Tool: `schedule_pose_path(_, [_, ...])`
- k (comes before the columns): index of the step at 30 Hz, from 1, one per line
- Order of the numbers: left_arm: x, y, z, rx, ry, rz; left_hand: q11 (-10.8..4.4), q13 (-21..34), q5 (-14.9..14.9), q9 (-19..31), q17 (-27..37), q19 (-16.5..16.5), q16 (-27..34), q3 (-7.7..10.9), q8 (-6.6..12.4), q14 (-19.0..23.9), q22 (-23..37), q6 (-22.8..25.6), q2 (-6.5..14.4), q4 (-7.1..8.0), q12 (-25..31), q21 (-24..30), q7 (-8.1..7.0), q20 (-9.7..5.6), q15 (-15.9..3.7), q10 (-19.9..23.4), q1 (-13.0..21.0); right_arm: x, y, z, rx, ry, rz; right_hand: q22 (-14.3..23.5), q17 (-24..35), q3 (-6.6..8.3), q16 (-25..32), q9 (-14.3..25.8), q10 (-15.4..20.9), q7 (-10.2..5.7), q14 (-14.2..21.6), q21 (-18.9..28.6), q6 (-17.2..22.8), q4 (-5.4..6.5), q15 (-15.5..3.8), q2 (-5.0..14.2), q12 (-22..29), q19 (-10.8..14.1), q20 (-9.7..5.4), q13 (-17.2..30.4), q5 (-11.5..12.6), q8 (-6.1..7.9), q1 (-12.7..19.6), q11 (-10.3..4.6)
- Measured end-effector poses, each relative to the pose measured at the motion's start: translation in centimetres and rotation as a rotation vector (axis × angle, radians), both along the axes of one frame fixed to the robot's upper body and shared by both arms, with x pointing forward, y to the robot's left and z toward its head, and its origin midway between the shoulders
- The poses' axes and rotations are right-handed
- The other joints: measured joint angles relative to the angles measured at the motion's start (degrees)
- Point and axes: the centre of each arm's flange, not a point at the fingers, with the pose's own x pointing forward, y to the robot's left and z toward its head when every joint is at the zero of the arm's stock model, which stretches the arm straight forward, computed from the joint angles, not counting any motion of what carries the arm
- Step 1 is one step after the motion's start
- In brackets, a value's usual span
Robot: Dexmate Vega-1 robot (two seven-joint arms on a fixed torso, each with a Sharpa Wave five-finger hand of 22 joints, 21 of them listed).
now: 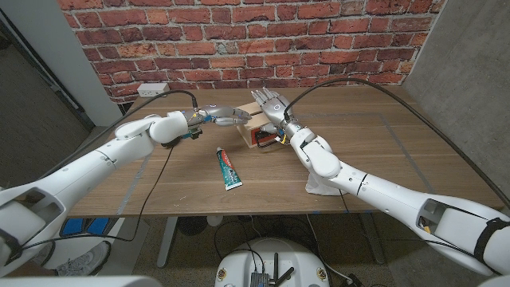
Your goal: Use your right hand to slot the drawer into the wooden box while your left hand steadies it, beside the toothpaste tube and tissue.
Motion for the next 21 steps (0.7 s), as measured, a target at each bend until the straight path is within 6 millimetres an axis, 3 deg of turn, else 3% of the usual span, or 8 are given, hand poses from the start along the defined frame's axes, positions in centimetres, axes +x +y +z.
schedule_pose_path(7, [0.0,0.0,0.0,0.000,0.000,-0.001,0.00,0.0,0.0,0.0,0.0,0.0,0.0,0.16,0.00,0.0,0.0,0.0,0.0,0.16,0.0,0.0,0.00,0.00,0.00,0.0,0.0,0.1,0.0,-0.1,-0.005,0.011,-0.007,0.0,0.0,0.00,0.0,0.0,0.2,0.16,0.0,0.0,0.2,0.00,0.00,0.01,0.0,0.0,0.00,0.0,0.0,0.00,0.0,-0.21])
schedule_pose_path(8, [0.0,0.0,0.0,0.000,-0.002,0.000,0.00,0.0,0.0,0.0,0.0,0.0,0.0,0.16,0.00,0.0,0.0,0.0,0.0,0.16,0.0,0.0,0.00,0.00,0.00,0.0,0.0,-0.7,0.2,0.1,-0.010,0.000,0.010,0.0,0.0,0.00,0.0,0.0,0.2,0.21,0.0,0.0,0.2,0.01,0.00,0.02,0.0,0.0,0.00,0.0,0.0,0.00,0.0,-0.21])
schedule_pose_path(21, [0.0,0.0,0.0,0.000,-0.007,0.001,0.00,0.0,0.0,0.0,0.0,0.0,0.0,0.16,0.00,0.0,0.0,0.0,0.0,0.16,0.0,0.0,0.00,0.00,0.00,0.0,0.0,-1.6,-0.1,-0.2,-0.013,0.016,0.014,0.0,0.0,0.22,0.0,0.0,0.7,-0.14,0.2,0.0,0.6,-0.19,-0.16,0.51,0.0,0.6,-0.01,0.0,0.3,0.00,-0.5,-0.10])
